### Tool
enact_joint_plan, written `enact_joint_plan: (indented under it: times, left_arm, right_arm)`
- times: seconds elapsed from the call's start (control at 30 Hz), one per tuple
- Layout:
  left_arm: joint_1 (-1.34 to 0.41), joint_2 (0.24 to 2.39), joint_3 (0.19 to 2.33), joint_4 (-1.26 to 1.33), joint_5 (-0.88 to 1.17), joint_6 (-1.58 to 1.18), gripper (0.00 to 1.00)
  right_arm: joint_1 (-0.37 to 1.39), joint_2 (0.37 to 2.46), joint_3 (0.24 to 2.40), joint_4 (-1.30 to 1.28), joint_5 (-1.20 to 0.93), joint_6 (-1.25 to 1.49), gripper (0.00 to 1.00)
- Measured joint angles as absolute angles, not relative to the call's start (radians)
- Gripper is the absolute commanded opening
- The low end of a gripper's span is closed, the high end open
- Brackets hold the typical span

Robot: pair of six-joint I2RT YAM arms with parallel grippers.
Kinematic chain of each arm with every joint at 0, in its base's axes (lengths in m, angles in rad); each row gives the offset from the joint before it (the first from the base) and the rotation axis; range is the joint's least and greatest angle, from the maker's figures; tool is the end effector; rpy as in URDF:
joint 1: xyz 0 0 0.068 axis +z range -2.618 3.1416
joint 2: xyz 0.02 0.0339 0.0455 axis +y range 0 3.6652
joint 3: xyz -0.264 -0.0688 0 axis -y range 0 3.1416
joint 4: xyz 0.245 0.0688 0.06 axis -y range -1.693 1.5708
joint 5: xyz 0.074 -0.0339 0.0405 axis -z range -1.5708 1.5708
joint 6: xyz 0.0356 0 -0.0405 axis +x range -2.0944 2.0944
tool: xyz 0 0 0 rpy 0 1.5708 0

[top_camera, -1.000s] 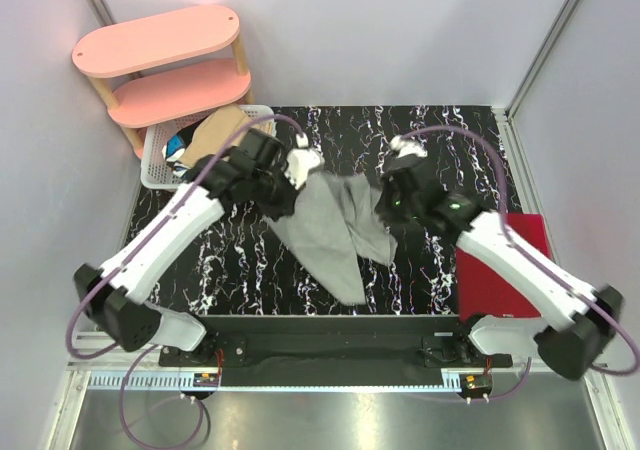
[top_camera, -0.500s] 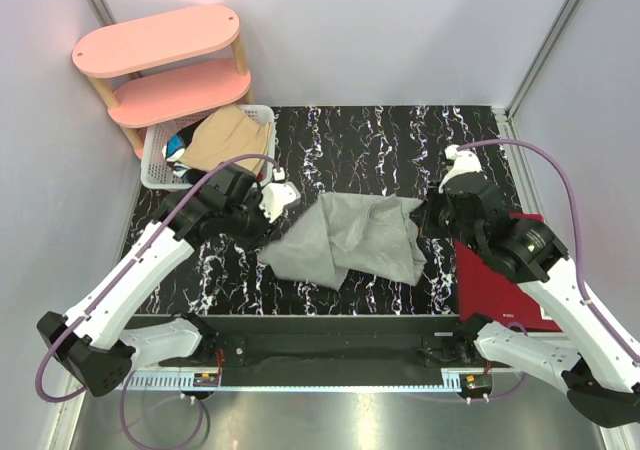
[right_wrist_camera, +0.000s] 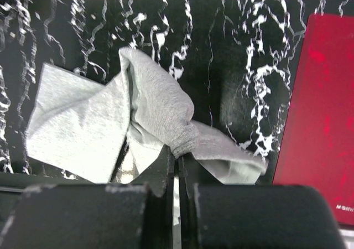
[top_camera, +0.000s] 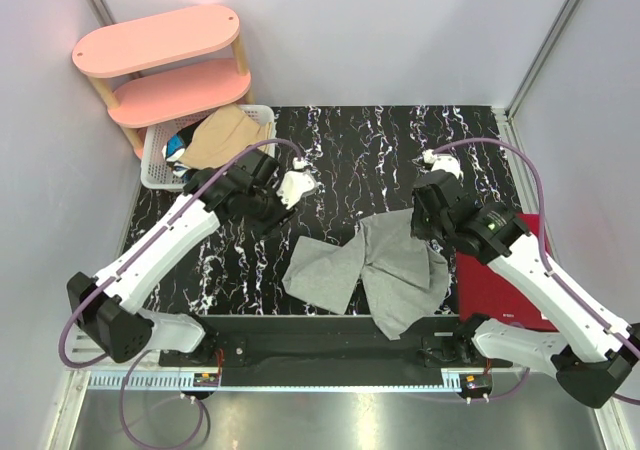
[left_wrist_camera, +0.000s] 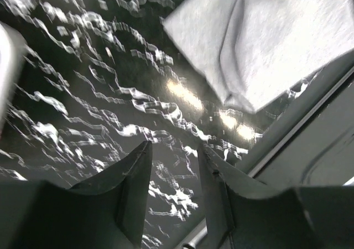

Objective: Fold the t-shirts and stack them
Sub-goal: Flatten out the tshirt

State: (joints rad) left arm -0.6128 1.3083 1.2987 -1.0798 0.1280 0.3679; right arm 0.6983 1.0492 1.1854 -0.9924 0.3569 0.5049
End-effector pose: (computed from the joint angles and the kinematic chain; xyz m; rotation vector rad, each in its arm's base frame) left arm 0.2000 -0.1462 0.3292 1.2937 2.3343 -0.2497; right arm 0.1561 0.1148 0.3540 -0.0696 2.3610 0.1475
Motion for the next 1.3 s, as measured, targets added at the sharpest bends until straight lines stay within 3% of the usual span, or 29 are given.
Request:
enact_joint_plan:
  times: [0.37,0.6,0.83,1.3]
  left_arm:
    - [-0.934,1.526,1.381,-1.026,0.149,0.359,0.46]
    - [-1.086,1.607,1.378,-1.023,0.146,0.342,0.51]
    - [-1.135,1.653,1.374,-1.008,0.141,0.3,0.69]
    - [-1.208,1.919,1.382,-0.825,-0.063,0.197,0.68]
  right_arm:
    - [0.693,1.116,1.292,-0.993,0.561,0.417,0.0]
    - [0.533,1.266,1.358,-0.945,0.585,0.372,0.0]
    - [0.483,1.31,1.417,-0.921,0.583,0.361,0.0]
    - [0.473,1.331,1.404,-0.881,0.501,0.391,0.0]
